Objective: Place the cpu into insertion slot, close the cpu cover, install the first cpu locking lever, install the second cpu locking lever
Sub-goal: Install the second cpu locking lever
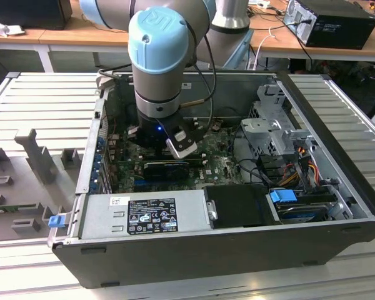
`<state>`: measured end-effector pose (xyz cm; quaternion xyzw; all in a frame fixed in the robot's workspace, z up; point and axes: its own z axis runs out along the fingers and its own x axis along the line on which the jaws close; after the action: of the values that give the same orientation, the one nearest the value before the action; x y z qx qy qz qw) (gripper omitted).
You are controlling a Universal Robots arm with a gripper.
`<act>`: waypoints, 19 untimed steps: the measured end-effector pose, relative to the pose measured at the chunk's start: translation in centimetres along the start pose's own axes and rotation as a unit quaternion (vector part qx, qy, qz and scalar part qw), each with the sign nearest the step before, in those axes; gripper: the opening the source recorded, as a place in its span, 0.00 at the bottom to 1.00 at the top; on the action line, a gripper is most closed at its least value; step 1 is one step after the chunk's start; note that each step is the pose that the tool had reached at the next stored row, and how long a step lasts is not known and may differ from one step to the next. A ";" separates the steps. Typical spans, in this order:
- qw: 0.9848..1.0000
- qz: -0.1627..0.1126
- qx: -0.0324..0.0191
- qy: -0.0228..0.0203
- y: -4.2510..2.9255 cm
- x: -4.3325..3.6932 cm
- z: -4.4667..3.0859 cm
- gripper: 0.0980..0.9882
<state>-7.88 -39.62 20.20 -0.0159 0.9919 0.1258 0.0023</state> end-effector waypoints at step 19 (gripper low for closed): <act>1.000 0.000 -0.019 0.000 1.03 -0.01 -3.77 0.01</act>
<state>-7.91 -39.56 24.11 -0.0159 0.9894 0.1444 0.0022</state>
